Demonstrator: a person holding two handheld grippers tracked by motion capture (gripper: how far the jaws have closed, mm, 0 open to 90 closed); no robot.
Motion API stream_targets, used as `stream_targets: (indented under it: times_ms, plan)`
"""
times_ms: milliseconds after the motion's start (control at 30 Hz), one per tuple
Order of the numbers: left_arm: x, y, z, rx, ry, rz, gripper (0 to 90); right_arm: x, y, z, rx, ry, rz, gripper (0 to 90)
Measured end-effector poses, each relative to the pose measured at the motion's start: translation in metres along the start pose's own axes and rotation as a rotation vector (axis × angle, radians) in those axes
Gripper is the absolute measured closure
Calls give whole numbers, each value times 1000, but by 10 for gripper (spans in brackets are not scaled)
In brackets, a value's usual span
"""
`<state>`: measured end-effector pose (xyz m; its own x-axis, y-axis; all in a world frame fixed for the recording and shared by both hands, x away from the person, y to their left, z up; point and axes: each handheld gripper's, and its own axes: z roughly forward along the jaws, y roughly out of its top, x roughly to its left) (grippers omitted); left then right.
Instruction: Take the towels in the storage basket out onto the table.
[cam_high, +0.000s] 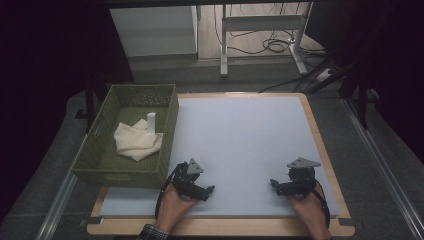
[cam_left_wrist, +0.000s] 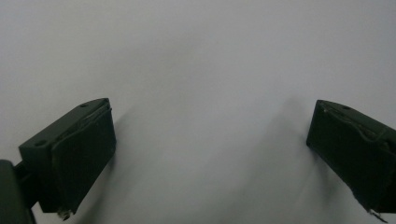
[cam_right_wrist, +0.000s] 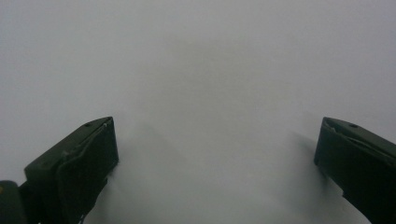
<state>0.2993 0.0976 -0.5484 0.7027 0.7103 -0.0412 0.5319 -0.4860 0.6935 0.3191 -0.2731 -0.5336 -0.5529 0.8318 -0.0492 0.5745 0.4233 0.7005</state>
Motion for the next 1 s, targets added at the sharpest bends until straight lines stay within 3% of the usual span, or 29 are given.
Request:
stream_targets:
  times_ms: [1000]
  plan:
    - [-2,1,-1,0,1,5,19,0,0,0,-1,0,0,0]
